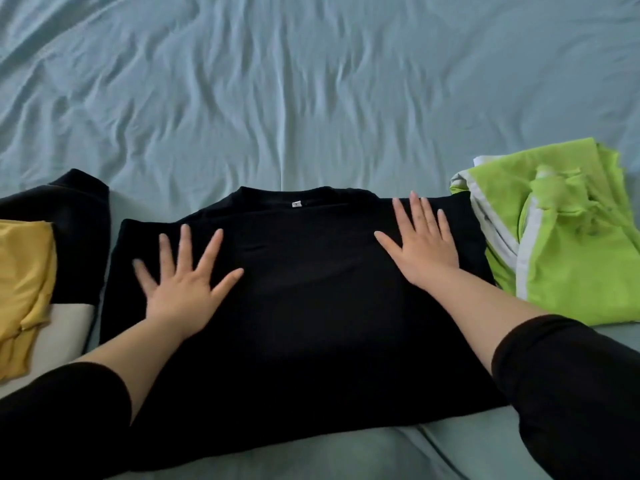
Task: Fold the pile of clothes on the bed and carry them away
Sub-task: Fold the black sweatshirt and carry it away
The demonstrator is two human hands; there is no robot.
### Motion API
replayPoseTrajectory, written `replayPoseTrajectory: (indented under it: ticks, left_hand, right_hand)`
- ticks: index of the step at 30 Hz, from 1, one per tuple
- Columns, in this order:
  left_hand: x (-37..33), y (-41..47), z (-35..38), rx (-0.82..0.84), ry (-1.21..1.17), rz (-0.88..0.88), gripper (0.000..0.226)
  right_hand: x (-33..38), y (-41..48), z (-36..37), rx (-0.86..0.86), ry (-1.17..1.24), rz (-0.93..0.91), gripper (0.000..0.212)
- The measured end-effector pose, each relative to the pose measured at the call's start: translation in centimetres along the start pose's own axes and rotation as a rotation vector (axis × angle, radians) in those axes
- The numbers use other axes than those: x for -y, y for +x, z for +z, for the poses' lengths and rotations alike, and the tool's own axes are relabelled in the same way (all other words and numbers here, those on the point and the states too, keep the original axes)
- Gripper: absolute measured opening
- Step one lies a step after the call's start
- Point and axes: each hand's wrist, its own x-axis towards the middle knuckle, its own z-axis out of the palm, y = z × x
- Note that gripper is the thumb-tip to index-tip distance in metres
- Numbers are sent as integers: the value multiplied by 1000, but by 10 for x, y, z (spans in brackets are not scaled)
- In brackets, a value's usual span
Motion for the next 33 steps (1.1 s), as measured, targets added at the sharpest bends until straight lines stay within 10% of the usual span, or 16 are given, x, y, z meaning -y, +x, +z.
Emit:
replayPoseTrajectory:
  ticks: [7, 12, 18, 22, 27, 33]
  left_hand:
    - [-5, -41, 5, 39, 118, 207, 83]
    - [-24, -55, 2, 80, 65, 116, 77]
    - [-125, -102, 12, 110, -64, 418, 63]
    - [-190, -109, 17, 160, -233, 495, 62]
    - [-251, -103, -17, 438, -859, 177, 50]
    - [-276, -72, -57, 566, -1387, -49, 53]
  right_hand:
    - [-4, -81, 20, -59, -4, -285, 69]
    - [-28, -116, 18, -8, 85, 28, 69]
    - [-50, -171, 17, -410, 672, 661, 40]
    - [-70, -173, 28, -182, 917, 912, 47]
    - [-67, -172, 21, -48, 1375, 758, 12]
    - [6, -195, -5, -124, 1306, 425, 38]
